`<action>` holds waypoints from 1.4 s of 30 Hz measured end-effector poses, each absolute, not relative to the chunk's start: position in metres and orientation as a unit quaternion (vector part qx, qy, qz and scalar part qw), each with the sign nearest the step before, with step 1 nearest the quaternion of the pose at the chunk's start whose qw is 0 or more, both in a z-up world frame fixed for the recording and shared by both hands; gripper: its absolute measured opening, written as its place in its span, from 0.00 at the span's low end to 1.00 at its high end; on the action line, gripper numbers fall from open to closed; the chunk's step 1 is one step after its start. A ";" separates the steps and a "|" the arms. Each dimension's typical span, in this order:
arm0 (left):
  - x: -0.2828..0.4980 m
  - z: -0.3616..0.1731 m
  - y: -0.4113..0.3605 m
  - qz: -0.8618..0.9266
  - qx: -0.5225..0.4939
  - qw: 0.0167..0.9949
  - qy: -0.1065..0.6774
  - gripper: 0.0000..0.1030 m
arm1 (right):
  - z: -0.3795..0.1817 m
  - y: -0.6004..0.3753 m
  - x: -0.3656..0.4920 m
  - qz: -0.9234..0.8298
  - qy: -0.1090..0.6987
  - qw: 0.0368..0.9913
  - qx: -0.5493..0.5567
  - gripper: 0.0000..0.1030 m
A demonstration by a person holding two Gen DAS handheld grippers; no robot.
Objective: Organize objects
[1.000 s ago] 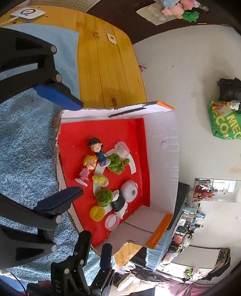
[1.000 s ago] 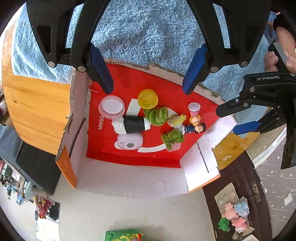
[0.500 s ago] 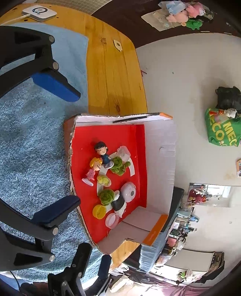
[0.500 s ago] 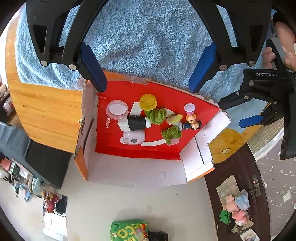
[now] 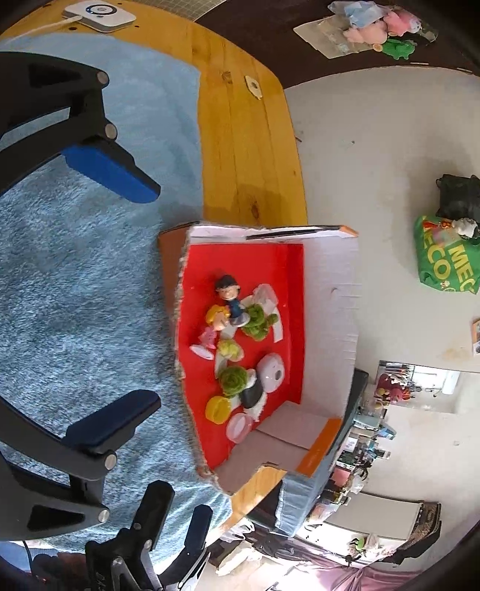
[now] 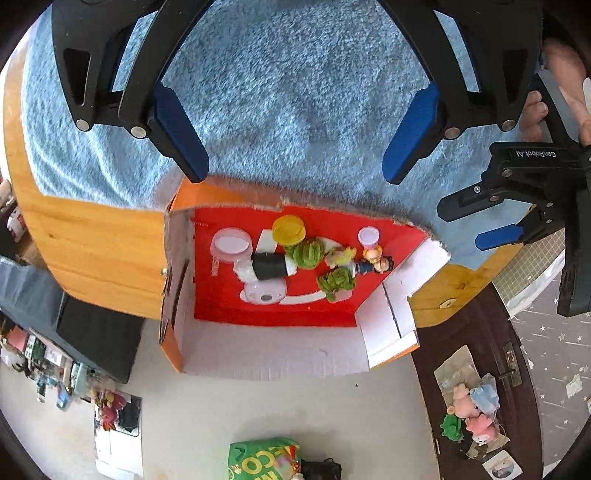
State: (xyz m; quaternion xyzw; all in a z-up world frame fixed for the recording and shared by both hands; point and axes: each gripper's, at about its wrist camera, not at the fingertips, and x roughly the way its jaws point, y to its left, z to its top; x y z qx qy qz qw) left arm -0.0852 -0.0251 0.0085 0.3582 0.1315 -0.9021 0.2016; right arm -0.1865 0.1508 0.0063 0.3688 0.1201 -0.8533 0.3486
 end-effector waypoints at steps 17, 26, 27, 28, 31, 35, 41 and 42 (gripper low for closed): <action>-0.071 -0.020 -0.019 -0.883 0.386 0.206 0.169 1.00 | -0.032 0.161 -0.174 -0.846 0.108 0.330 0.405 0.94; -0.073 -0.028 -0.008 -0.881 0.401 0.197 0.157 1.00 | -0.037 0.163 -0.174 -0.848 0.103 0.325 0.406 0.94; -0.074 -0.028 -0.007 -0.881 0.402 0.196 0.156 1.00 | -0.037 0.163 -0.174 -0.848 0.103 0.325 0.407 0.94; -0.074 -0.029 -0.006 -0.881 0.403 0.197 0.153 1.00 | -0.038 0.163 -0.174 -0.847 0.104 0.324 0.408 0.94; -0.075 -0.031 -0.004 -0.879 0.407 0.194 0.152 1.00 | -0.038 0.162 -0.174 -0.848 0.107 0.322 0.407 0.94; -0.077 -0.037 -0.004 -0.874 0.417 0.191 0.160 1.00 | -0.039 0.161 -0.173 -0.848 0.110 0.320 0.408 0.94; -0.076 -0.038 -0.005 -0.873 0.417 0.196 0.162 1.00 | -0.039 0.160 -0.173 -0.848 0.113 0.319 0.409 0.95; -0.077 -0.038 -0.004 -0.872 0.417 0.197 0.161 1.00 | -0.039 0.160 -0.173 -0.848 0.113 0.319 0.409 0.95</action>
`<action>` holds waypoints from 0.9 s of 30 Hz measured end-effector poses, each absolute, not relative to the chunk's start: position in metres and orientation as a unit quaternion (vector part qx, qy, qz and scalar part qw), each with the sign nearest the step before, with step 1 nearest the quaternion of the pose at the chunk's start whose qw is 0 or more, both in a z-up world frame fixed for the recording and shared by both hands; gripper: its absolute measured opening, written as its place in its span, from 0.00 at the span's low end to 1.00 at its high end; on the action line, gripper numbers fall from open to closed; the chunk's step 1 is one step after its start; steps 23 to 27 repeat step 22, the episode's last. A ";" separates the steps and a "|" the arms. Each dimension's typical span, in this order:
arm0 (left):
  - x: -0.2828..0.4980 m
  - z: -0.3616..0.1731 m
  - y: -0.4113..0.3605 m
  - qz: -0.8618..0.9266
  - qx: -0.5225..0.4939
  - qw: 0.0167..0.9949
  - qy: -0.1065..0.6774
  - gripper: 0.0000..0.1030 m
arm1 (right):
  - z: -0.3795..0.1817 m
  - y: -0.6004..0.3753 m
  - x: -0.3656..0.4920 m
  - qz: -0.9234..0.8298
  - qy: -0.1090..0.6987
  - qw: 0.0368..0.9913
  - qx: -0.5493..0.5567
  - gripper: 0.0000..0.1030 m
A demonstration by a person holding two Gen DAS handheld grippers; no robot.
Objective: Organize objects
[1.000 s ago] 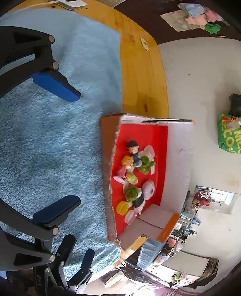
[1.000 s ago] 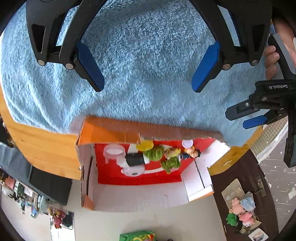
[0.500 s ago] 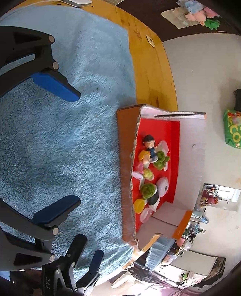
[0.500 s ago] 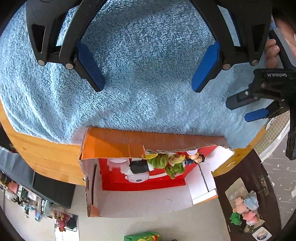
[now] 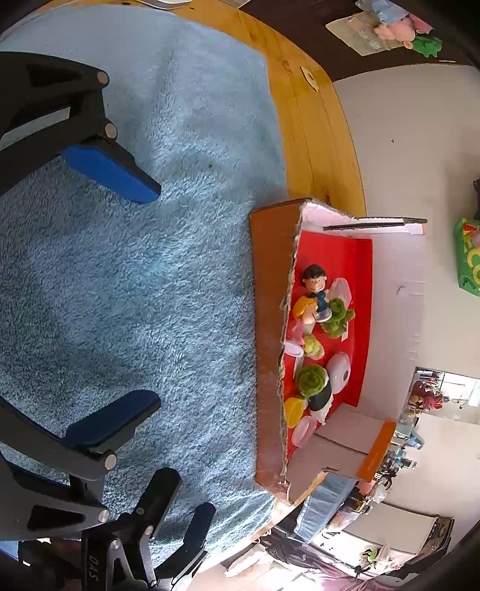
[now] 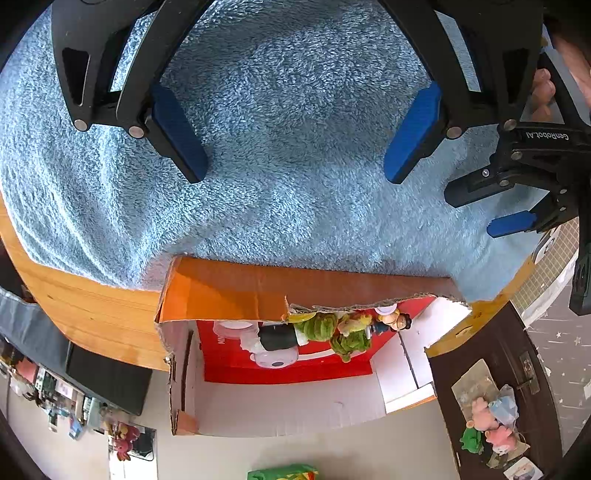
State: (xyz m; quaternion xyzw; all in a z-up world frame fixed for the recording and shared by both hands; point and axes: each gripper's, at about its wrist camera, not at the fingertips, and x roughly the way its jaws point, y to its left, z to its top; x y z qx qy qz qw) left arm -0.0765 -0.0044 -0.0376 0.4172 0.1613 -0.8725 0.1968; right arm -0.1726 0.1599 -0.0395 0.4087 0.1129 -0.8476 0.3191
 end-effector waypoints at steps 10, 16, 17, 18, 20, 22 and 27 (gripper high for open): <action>-0.077 -0.040 -0.005 -0.871 0.417 0.202 0.162 1.00 | -0.041 0.158 -0.172 -0.847 0.115 0.318 0.409 0.97; -0.077 -0.040 -0.005 -0.870 0.419 0.205 0.157 1.00 | -0.041 0.158 -0.172 -0.848 0.117 0.317 0.409 0.97; -0.077 -0.041 -0.004 -0.870 0.420 0.206 0.154 1.00 | -0.041 0.158 -0.171 -0.848 0.118 0.317 0.409 0.98; -0.077 -0.041 -0.004 -0.870 0.421 0.206 0.152 1.00 | -0.041 0.158 -0.171 -0.847 0.118 0.317 0.409 0.98; -0.076 -0.041 -0.004 -0.871 0.420 0.205 0.152 1.00 | -0.041 0.158 -0.171 -0.847 0.117 0.318 0.409 0.98; -0.074 -0.040 -0.005 -0.872 0.418 0.204 0.155 1.00 | -0.041 0.158 -0.171 -0.847 0.115 0.319 0.409 0.98; -0.074 -0.040 -0.005 -0.872 0.418 0.204 0.155 1.00 | -0.041 0.158 -0.171 -0.847 0.115 0.319 0.409 0.98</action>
